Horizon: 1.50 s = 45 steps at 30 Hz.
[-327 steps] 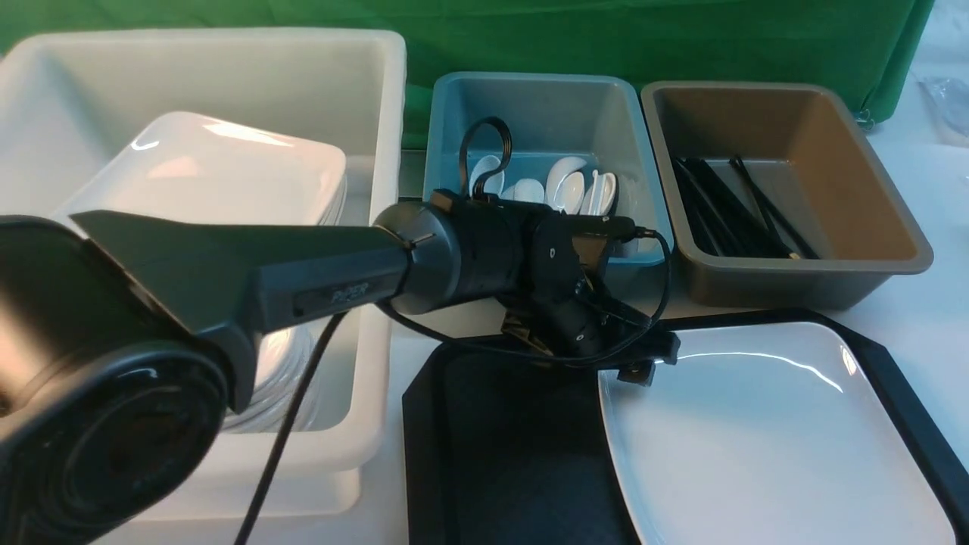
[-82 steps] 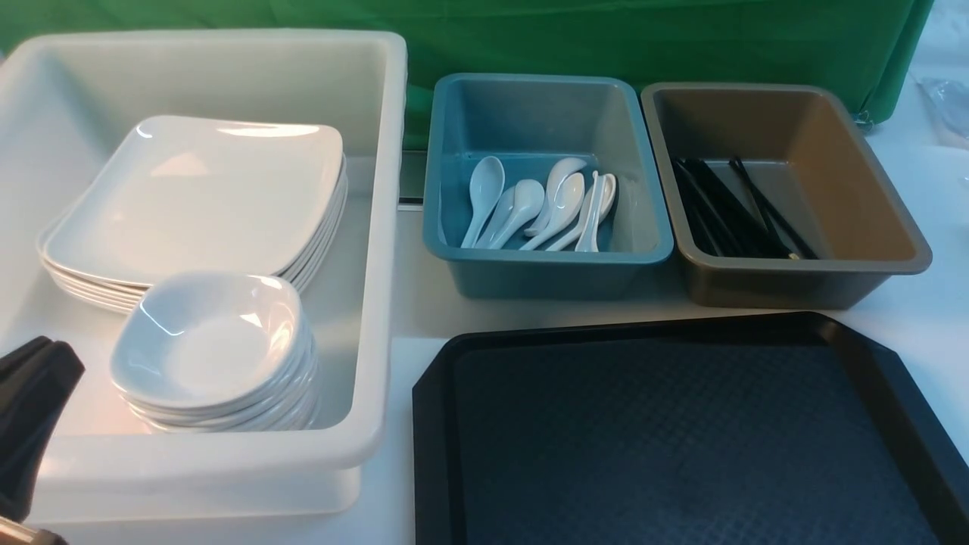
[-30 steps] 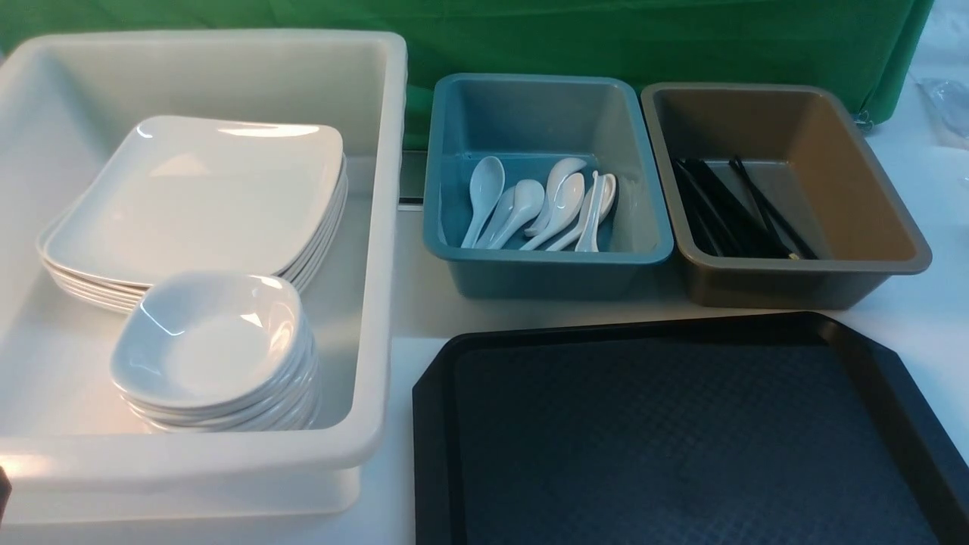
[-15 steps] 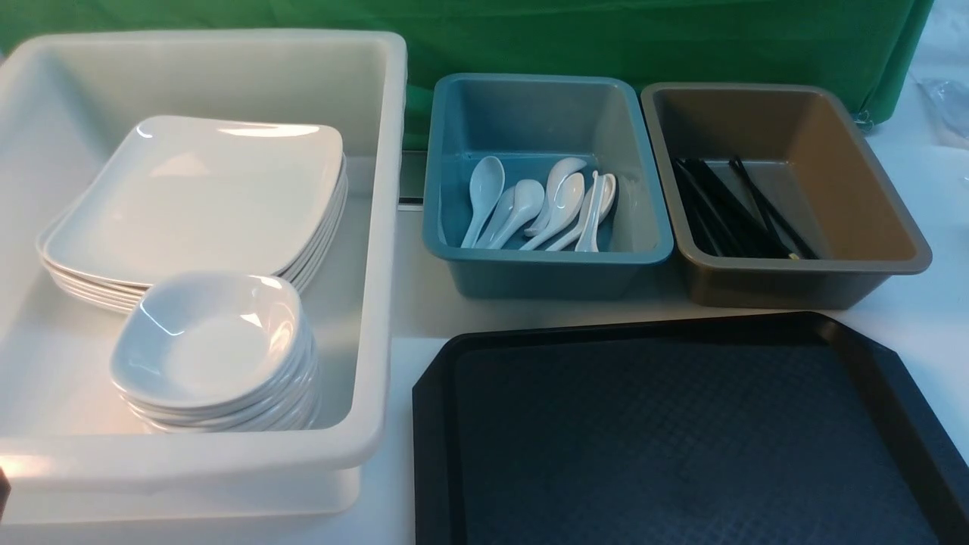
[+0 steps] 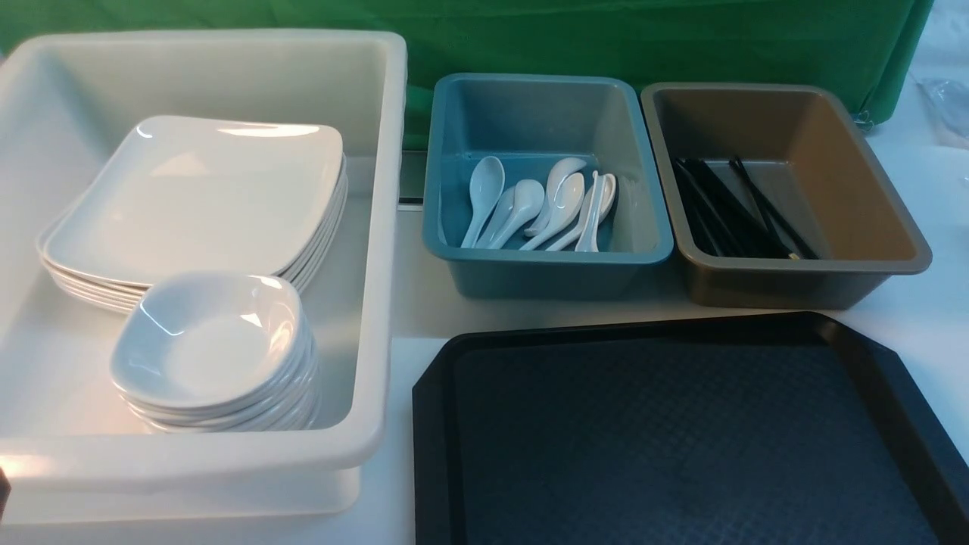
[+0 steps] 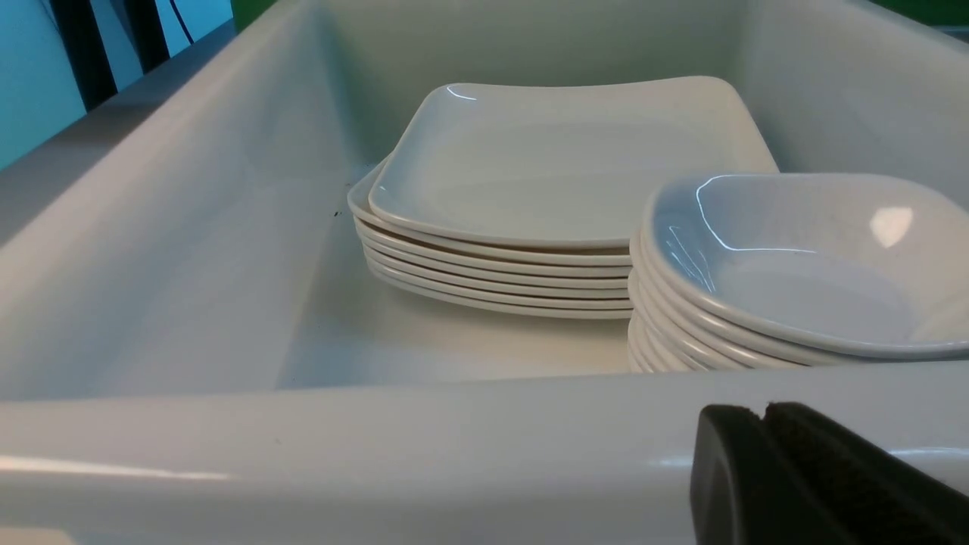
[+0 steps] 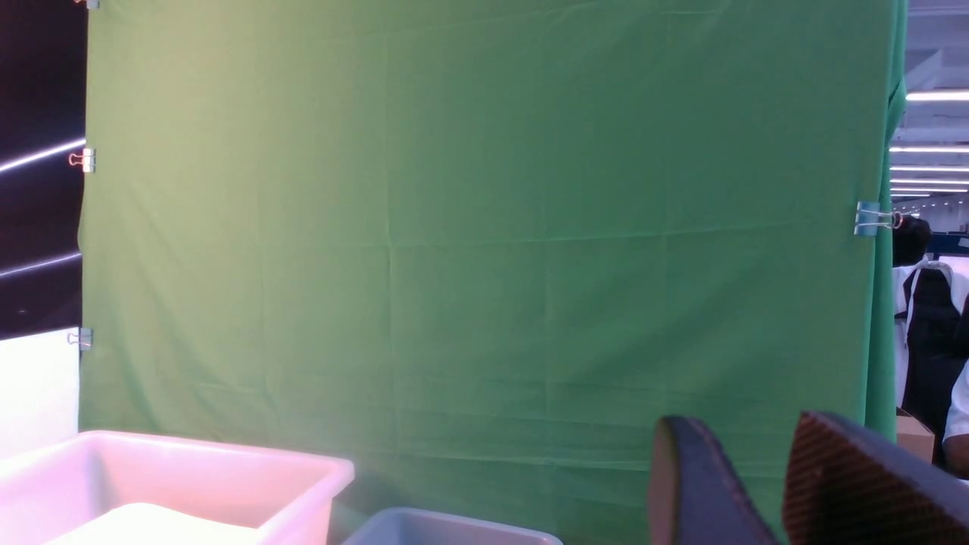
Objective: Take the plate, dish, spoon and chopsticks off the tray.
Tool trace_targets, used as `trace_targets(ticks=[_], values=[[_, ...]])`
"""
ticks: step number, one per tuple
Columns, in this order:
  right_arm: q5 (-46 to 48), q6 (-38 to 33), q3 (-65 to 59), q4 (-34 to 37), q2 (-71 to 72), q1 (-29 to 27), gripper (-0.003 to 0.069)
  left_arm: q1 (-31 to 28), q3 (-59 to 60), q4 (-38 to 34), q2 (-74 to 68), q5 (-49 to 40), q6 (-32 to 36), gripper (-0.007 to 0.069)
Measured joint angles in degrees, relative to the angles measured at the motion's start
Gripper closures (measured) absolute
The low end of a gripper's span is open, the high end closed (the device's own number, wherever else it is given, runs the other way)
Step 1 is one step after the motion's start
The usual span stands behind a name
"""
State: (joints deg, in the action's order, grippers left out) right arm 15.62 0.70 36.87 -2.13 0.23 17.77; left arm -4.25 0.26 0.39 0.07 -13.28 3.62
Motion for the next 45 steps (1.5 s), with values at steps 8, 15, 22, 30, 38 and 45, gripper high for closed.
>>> trace_targets(ticks=[8,15,22,30,38,45], values=[[0.00,0.00,0.00,0.00,0.00,0.00,0.0422,0.00,0.00,0.00,0.00,0.00,0.00,0.0608],[0.00,-1.02,0.00,3.92,-0.45,0.00,0.0421,0.00,0.00,0.00,0.00,0.00,0.00,0.0608],[0.06,-1.60,-0.77,4.81,-1.60,0.00,0.0421,0.00,0.00,0.00,0.00,0.00,0.00,0.0608],[-0.60,-6.59,-11.33,4.76,-1.78,-3.89,0.0421,0.00,0.00,0.00,0.00,0.00,0.00,0.0607],[-2.34,-7.83,-29.94,4.76,-1.97,-15.78,0.0421,0.00,0.00,0.00,0.00,0.00,0.00,0.0607],[-1.03,-8.38,-37.25,4.12,-0.35,-20.52,0.0421,0.00,0.00,0.00,0.00,0.00,0.00,0.0607]])
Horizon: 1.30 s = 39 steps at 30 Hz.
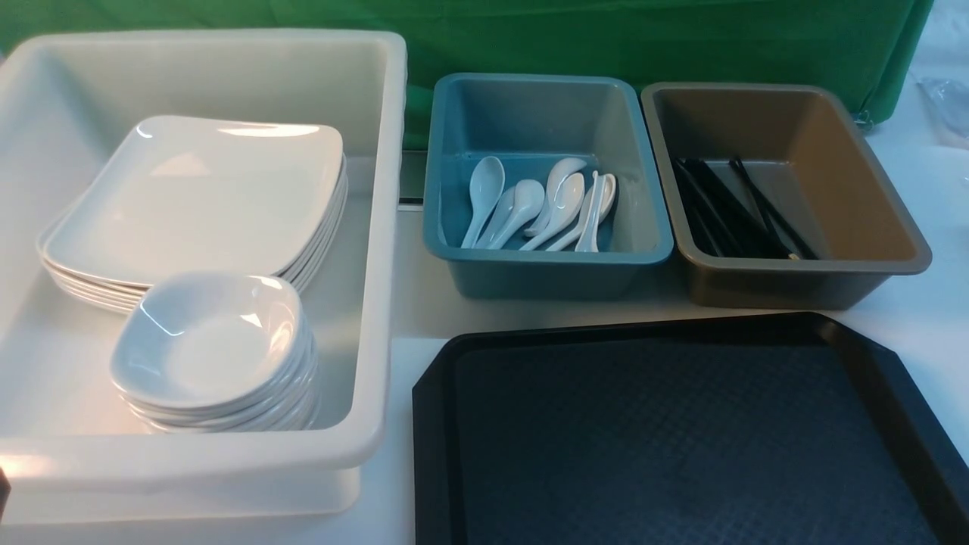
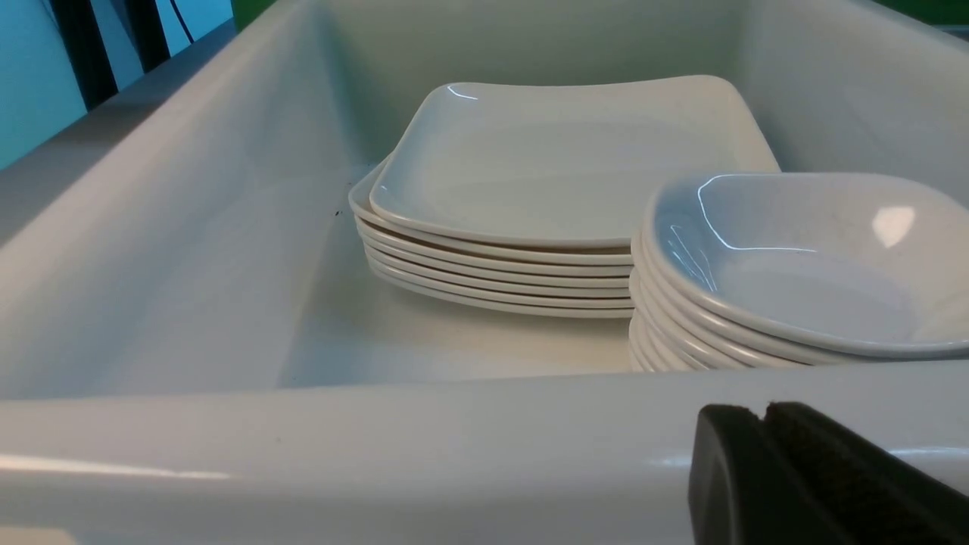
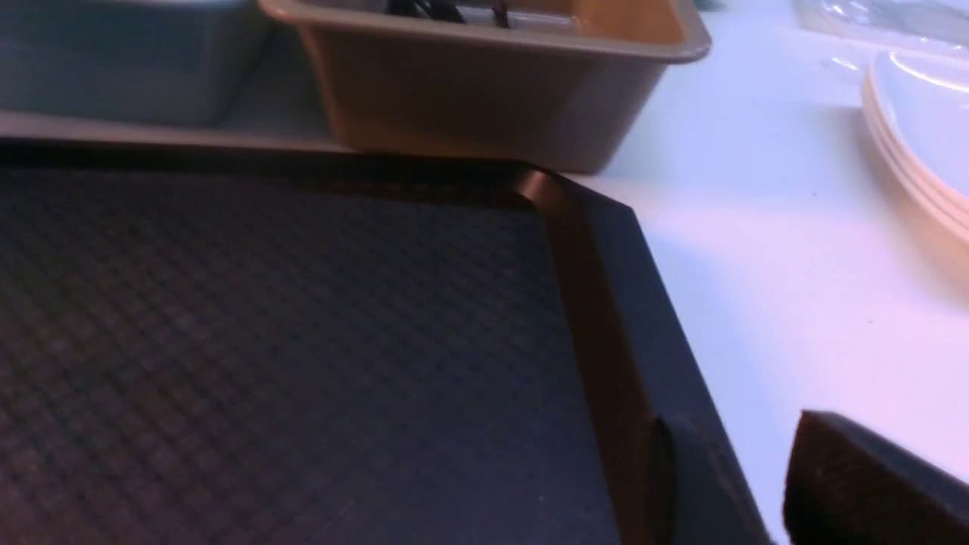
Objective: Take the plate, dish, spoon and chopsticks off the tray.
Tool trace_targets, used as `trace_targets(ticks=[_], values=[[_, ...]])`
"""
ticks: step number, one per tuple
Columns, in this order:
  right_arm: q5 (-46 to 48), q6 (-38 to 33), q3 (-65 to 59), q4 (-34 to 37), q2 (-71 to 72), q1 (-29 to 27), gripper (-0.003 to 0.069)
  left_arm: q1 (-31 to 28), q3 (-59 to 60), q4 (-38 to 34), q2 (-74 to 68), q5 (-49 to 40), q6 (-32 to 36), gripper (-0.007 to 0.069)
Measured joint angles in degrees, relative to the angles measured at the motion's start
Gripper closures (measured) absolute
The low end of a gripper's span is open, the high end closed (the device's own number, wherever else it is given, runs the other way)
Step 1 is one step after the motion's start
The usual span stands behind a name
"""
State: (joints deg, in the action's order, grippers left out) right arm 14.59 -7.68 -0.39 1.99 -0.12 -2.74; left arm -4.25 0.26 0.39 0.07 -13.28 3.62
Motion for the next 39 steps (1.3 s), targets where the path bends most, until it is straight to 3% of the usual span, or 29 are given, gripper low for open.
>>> trace_targets(ticks=[39], values=[[0.00,0.77,0.00,-0.40,0.04,-0.05,0.0421,0.00,0.00,0.00,0.00,0.00,0.00,0.0607]])
